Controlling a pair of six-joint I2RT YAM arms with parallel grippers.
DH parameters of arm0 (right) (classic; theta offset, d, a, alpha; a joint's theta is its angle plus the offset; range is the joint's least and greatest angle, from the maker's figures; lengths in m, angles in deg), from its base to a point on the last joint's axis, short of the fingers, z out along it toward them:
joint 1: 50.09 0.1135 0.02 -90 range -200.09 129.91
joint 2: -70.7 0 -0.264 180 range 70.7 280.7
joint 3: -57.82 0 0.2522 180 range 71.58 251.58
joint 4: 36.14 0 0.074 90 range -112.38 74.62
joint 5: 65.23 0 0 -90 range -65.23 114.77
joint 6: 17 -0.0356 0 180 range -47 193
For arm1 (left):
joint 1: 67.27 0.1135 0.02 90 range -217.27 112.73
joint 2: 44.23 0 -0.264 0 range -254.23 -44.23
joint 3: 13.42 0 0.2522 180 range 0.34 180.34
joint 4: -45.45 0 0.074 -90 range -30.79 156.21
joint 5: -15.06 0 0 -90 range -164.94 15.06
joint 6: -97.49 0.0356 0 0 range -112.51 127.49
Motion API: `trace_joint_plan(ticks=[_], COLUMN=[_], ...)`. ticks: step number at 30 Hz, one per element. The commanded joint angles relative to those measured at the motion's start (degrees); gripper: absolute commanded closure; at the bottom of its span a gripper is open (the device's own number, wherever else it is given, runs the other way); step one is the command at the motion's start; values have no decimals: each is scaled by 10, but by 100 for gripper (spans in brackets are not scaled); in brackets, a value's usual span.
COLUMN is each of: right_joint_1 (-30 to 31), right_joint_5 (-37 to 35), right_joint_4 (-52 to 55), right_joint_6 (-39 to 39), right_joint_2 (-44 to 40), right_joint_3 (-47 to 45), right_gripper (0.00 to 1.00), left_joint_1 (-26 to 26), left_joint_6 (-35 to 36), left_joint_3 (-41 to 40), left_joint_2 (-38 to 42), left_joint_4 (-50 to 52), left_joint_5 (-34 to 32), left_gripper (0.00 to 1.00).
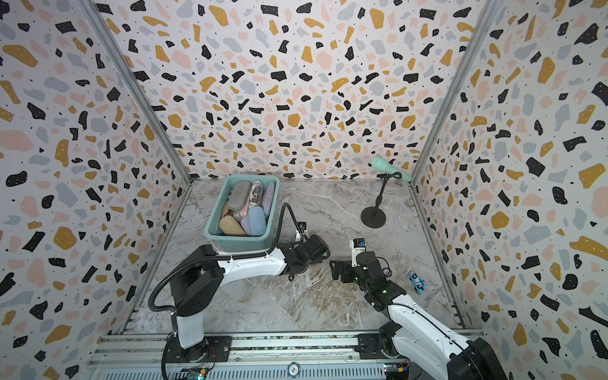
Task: Put the glasses cases into the storage boxes
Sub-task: Pick up the glasses case at the center of the board.
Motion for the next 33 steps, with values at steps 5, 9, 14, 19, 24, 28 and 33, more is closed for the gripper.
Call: trace_joint_plan(ticks=[5,9,14,19,24,28,33], right_joint_1=[-3,-4,-5,-4,-4,-4,-5], right_joint_5=[5,7,8,8,10,8,4], right_joint_4=[-11,-6,-7,-8,-9,-9,-7], right_joint_6=[8,8,8,8,8,9,7], right_joint_2=[-14,-15,-16,-13,-11,-7,-9], right_joint_3=[-3,-1,0,0,0,0,-1], right_gripper=[1,1,1,1,1,0,0], left_joint_1=[38,44,50,57,64,72,76], left_joint_6=[-13,8,35,42,60,81,102], left_joint_3=[-23,-8,19,28,38,59,76], left_joint_2=[-15,-33,-60,-74,-81,-101,-124], left_joint_4=[-64,-67,-58,-57,-44,-20,-7], left_joint_5=[65,71,78,81,65,58,73], left_gripper=[14,15,15,17,21,24,27])
